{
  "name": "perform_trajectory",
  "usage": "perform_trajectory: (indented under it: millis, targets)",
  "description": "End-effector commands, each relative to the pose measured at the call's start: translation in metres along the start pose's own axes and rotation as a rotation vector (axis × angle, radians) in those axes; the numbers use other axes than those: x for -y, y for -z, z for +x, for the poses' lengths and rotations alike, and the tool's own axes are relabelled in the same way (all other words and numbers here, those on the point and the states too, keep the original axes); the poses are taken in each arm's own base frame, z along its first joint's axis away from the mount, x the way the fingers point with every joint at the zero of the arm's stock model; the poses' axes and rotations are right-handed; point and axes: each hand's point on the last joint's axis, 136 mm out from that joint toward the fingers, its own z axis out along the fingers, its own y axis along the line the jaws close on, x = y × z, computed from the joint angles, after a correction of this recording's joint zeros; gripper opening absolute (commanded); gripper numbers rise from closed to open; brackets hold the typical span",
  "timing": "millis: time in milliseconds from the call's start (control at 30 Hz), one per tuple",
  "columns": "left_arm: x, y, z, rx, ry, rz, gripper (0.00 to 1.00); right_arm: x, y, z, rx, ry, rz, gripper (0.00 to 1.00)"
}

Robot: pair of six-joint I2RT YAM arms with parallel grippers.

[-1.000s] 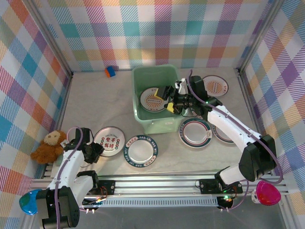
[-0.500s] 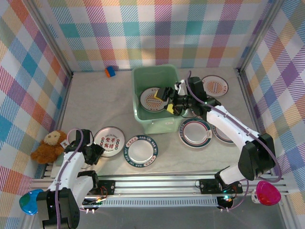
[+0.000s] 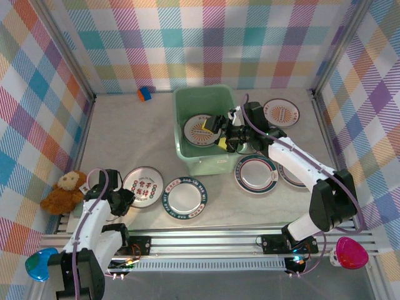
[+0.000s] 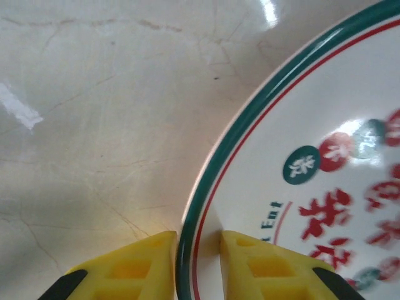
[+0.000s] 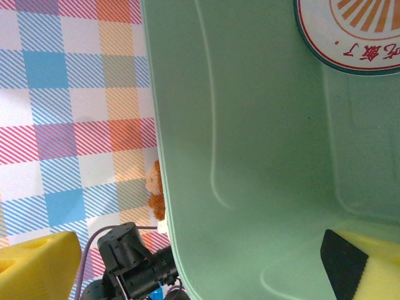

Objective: Place the plates into the plastic bin on the countertop

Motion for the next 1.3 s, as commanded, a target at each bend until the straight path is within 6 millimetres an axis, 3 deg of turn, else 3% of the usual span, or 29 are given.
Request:
perform_trajectory:
  millis: [0,333,567,667,867,1267]
  targets:
    - [-0.006,0.005,0.002,0.017,0.020,-0.006,0.23,0.002,-0.004,0.002,-0.028,-0.033,-0.008,0.99]
    - [-0.003,0.011,0.001,0.049,0.044,0.041,0.18,-0.006,-0.002,0.000,-0.026,-0.028,-0.012,0.99]
    - [-0.015,-0.002,0.012,0.014,0.036,0.018,0.51,-0.002,0.002,0.003,-0.007,-0.020,0.003,0.99]
    - [-0.016,-0.003,0.010,0.031,0.030,0.023,0.57,-0.001,0.003,0.004,-0.001,-0.023,0.005,0.99]
    - [-0.003,0.001,0.004,0.053,-0.023,0.076,0.59,0.002,0.004,0.004,0.024,-0.021,0.021,0.99]
    - [0.014,0.003,-0.004,0.059,-0.065,0.106,0.55,0.012,-0.012,0.002,-0.006,-0.049,0.044,0.99]
